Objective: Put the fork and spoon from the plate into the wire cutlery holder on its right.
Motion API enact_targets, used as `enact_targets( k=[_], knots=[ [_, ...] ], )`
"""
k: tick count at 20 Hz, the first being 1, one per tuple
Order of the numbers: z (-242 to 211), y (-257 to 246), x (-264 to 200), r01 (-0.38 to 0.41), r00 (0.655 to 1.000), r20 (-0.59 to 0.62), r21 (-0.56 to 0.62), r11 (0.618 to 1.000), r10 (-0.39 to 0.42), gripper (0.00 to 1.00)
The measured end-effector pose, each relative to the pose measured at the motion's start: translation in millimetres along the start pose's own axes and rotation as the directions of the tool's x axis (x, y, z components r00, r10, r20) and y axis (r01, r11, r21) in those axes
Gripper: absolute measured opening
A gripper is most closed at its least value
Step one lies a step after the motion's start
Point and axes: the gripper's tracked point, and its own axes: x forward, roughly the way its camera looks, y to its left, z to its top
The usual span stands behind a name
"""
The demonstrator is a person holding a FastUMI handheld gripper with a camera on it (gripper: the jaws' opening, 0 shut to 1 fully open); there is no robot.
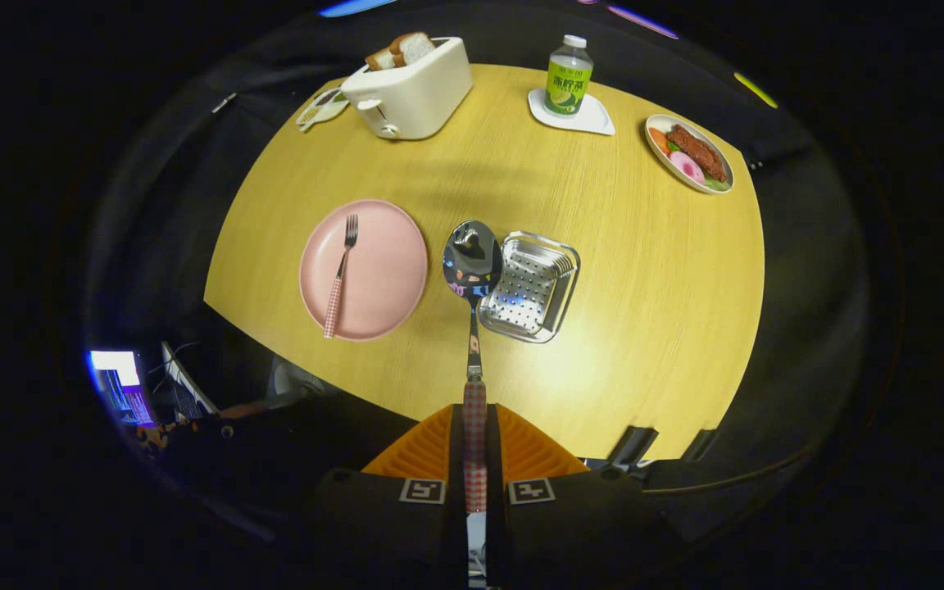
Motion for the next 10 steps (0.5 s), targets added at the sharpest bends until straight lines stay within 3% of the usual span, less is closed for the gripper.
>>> enact_targets(
  k=[4, 10],
  knots=[
    [-7.7, -28.0, 12.4, 0.041, 0.988, -0.147, -0.027, 0.999, -0.045, 0.13],
    [1.8, -43.7, 31.2, 0.076, 0.926, -0.36, -0.116, 0.99, -0.113, 0.13]
  ],
)
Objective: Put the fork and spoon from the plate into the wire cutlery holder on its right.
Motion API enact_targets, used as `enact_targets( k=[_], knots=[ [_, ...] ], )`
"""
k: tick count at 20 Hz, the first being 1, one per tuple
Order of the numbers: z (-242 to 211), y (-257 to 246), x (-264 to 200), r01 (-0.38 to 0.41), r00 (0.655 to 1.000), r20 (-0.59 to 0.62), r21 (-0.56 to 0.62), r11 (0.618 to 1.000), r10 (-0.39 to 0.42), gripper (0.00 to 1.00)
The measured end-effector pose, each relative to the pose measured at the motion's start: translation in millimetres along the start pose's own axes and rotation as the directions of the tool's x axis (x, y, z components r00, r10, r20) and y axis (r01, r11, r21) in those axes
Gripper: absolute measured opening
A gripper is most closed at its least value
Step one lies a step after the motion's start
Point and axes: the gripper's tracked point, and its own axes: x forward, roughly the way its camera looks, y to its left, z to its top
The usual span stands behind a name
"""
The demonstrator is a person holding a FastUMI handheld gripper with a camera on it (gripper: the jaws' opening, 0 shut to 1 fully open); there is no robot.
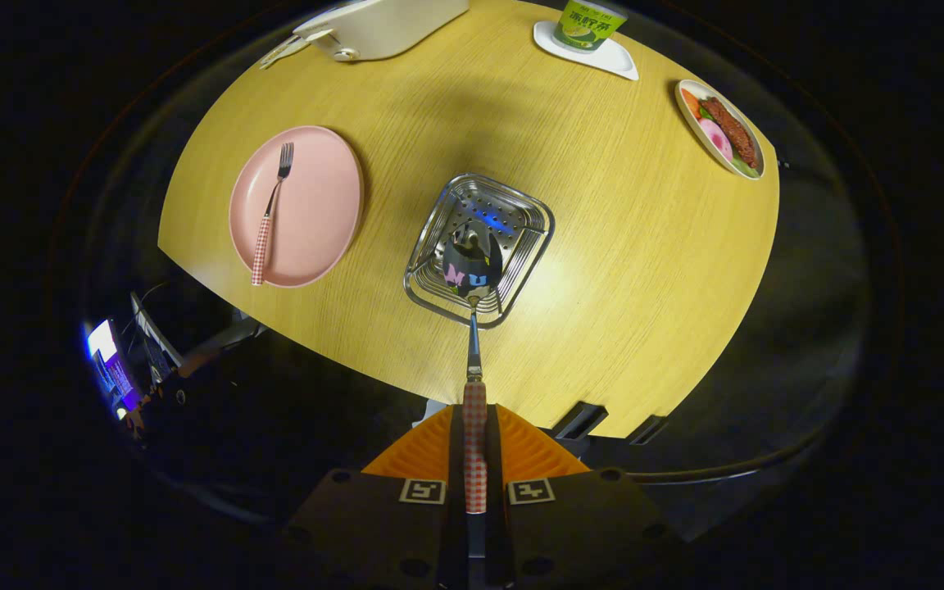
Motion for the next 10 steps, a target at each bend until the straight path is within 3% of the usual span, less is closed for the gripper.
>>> enact_targets(
  k=[5, 10],
  knots=[
    [16.0, -5.6, 14.4, 0.039, 0.99, -0.134, -0.028, 0.999, -0.042, 0.13],
    [29.6, -7.3, 21.3, 0.037, 0.984, -0.174, -0.003, 0.999, -0.037, 0.14]
  ],
)
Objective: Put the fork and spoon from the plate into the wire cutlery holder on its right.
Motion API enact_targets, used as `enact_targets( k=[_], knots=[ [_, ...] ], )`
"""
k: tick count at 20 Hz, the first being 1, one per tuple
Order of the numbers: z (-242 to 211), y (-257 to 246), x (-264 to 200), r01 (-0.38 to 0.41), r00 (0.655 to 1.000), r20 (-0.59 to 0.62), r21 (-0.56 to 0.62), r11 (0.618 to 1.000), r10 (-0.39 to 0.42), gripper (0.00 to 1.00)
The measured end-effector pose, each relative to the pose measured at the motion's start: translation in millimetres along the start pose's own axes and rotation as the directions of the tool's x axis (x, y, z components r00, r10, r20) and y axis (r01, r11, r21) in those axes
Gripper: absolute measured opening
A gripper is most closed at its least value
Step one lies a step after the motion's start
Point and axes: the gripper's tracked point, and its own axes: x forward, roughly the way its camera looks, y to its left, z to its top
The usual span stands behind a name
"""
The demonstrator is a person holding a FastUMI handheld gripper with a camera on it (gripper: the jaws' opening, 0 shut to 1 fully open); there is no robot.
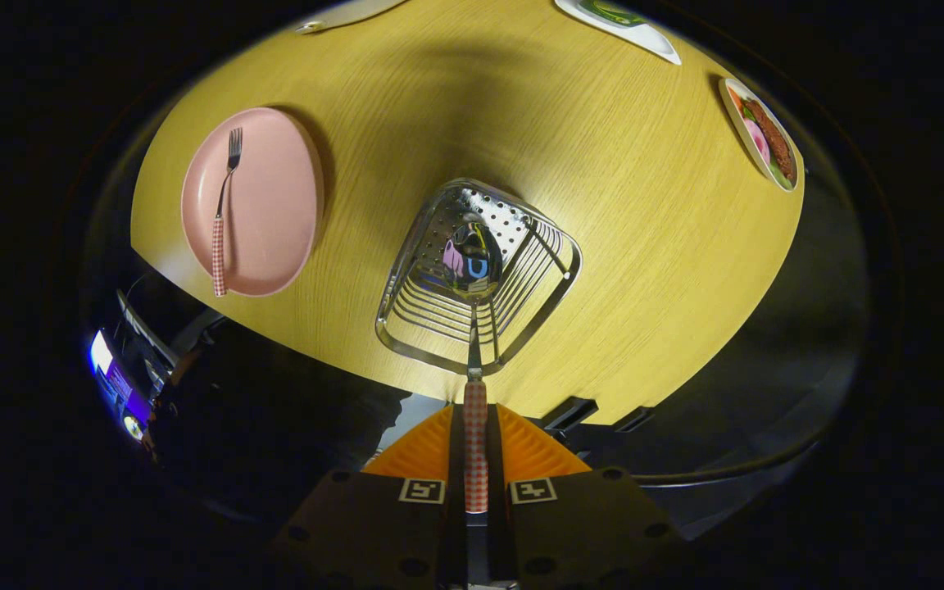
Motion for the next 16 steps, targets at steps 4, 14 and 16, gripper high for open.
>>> enact_targets(
  k=[4, 14, 16],
  knots=[
    [8.2, -1.8, 2.1, -0.004, 1.0, 0.004, 0.02, 1.0, 0.004, 0.16],
    [18.2, -3.4, -26.5, -0.089, 0.968, 0.241, 0.058, 0.994, 0.072, 0.23],
    [15.2, 1.8, -43.2, -0.125, 0.943, 0.316, 0.06, 0.99, 0.1, 0.24]
  ],
)
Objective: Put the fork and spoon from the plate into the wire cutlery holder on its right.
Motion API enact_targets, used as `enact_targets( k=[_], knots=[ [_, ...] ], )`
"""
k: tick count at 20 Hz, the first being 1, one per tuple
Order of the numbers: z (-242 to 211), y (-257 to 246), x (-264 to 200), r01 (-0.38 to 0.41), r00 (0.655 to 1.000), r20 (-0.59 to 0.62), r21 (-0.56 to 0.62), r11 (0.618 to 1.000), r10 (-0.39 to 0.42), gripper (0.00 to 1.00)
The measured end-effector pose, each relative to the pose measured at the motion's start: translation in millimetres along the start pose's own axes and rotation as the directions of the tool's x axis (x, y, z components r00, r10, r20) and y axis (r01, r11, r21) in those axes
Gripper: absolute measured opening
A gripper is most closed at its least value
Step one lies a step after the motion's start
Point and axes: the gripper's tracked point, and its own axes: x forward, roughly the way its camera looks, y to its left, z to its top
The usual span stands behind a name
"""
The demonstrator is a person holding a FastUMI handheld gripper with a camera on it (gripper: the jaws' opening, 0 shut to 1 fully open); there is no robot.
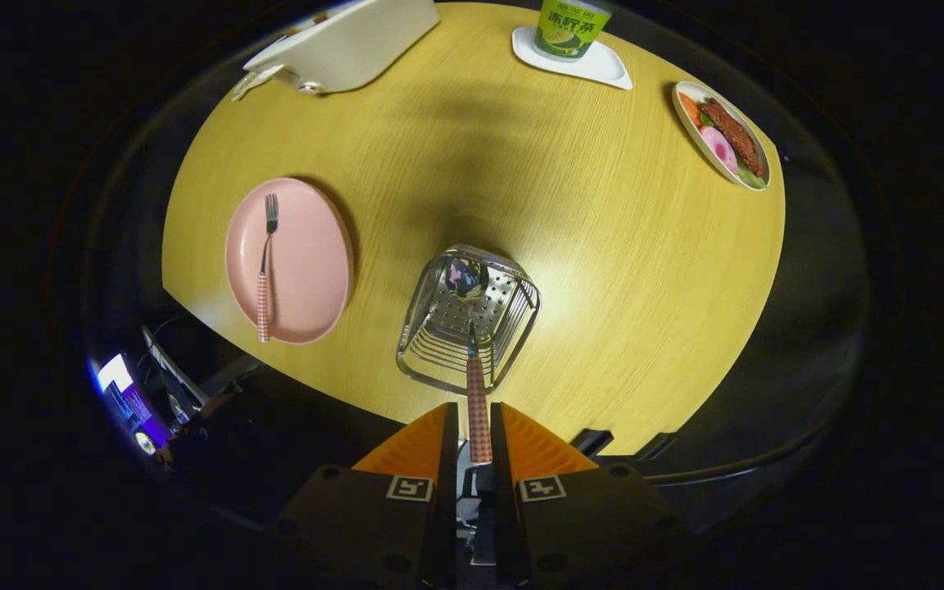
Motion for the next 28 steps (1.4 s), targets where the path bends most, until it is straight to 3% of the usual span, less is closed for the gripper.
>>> enact_targets(
  k=[3, 8, 15, 21, 28],
  knots=[
    [-5.9, 12.3, -28.1, -0.015, 0.994, 0.109, -0.005, 1.0, 0.015, 0.29],
    [-3.8, 87.3, -47.7, -0.134, 0.959, 0.242, -0.068, 0.989, 0.146, 0.28],
    [17.8, 205.6, 7.6, -0.273, 0.927, 0.232, -0.122, 0.954, 0.295, 0.32],
    [44.8, 239.6, 74.8, -0.268, 0.942, 0.199, -0.047, 0.962, 0.272, 0.35],
    [57.0, 257.1, 116.7, -0.25, 0.954, 0.176, 0.009, 0.968, 0.244, 0.36]
  ],
)
